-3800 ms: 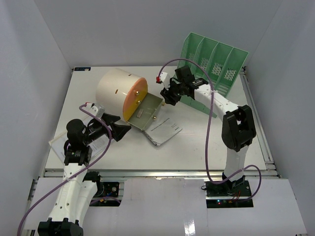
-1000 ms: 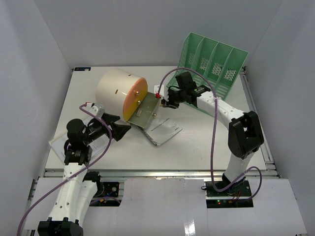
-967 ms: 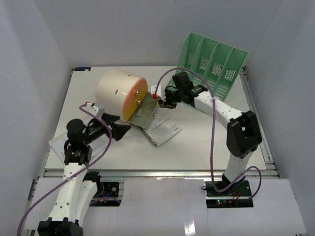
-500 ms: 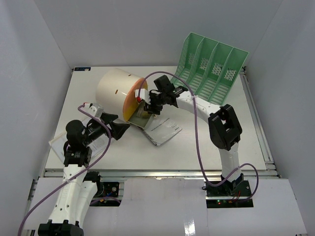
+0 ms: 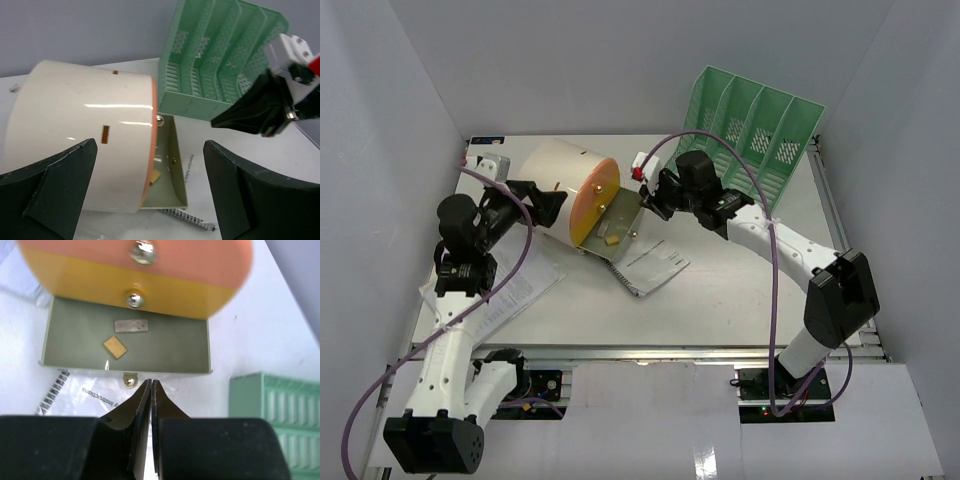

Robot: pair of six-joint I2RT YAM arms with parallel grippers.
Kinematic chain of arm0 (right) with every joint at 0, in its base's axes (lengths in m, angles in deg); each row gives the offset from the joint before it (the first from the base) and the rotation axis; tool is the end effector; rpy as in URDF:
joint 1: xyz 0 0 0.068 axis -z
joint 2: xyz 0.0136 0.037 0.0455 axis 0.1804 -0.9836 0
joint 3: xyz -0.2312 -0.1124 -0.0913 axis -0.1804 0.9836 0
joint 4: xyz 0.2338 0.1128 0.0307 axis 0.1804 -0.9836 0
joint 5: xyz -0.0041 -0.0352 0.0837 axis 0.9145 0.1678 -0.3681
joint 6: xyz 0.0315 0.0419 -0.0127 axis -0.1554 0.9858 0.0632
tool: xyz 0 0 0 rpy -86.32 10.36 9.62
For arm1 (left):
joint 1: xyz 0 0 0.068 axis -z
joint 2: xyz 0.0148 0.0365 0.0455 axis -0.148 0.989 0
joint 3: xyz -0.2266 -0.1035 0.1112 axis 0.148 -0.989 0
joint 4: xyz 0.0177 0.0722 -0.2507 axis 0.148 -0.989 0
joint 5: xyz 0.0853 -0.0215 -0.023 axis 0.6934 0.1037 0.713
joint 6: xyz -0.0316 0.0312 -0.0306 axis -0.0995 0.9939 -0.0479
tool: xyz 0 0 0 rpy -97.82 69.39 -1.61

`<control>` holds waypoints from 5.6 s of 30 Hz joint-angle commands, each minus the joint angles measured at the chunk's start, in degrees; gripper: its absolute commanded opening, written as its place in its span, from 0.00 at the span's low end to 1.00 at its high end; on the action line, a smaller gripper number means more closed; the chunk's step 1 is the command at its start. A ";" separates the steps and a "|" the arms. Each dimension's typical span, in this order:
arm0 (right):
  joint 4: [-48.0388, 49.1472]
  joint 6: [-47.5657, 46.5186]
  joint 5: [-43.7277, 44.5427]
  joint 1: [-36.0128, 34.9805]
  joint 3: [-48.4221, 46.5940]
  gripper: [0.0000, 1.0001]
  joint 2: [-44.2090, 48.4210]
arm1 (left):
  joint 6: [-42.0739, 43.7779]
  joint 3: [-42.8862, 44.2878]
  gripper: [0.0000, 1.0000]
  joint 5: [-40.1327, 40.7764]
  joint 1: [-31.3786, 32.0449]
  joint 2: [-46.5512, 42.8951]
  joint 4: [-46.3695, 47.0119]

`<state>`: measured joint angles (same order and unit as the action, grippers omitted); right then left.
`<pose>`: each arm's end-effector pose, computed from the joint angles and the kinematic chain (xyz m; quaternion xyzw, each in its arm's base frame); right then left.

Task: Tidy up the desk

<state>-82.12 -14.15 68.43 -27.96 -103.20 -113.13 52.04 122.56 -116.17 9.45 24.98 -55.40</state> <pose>0.2945 0.2468 0.3209 -0.5082 0.6579 0.1887 0.5227 0.1992 -0.0212 0.3722 0.1066 0.7116 -0.2661 0.6415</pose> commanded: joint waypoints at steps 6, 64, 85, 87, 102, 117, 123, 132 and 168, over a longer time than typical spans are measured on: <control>10.05 30.04 11.02 2.73 9.57 0.08 -4.34 | 1.94 10.78 0.98 9.40 -4.24 17.45 0.75; 2.73 -0.72 -20.39 19.45 21.04 0.90 14.70 | -14.86 0.16 0.98 -4.02 -4.60 -2.55 -6.17; 17.71 6.20 -36.46 32.20 38.84 0.96 31.90 | -41.19 -31.54 0.98 43.45 47.13 -1.29 8.54; 17.83 6.24 -36.69 32.43 39.06 0.96 31.90 | -45.54 -33.70 0.98 48.09 47.14 2.40 11.55; 17.85 5.80 -37.34 32.99 39.28 0.96 31.28 | -58.77 -29.05 0.92 51.19 46.61 32.42 29.82; 18.02 5.98 -37.69 34.14 39.46 0.97 31.37 | -58.85 -29.38 0.14 39.79 45.99 41.97 43.11; 17.87 10.39 -34.22 34.14 37.83 1.00 28.45 | -50.70 -28.93 0.01 22.02 45.99 45.32 57.99; 5.36 19.40 -20.82 32.85 27.85 0.94 13.88 | -49.46 -29.48 0.00 11.35 46.57 50.33 69.17; 0.40 29.81 -12.96 31.23 25.22 0.84 0.02 | -43.65 -22.73 0.98 25.25 46.57 35.96 26.83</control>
<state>-81.31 15.40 56.05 3.83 -76.72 -111.74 9.65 97.55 -94.47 56.10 61.60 -16.87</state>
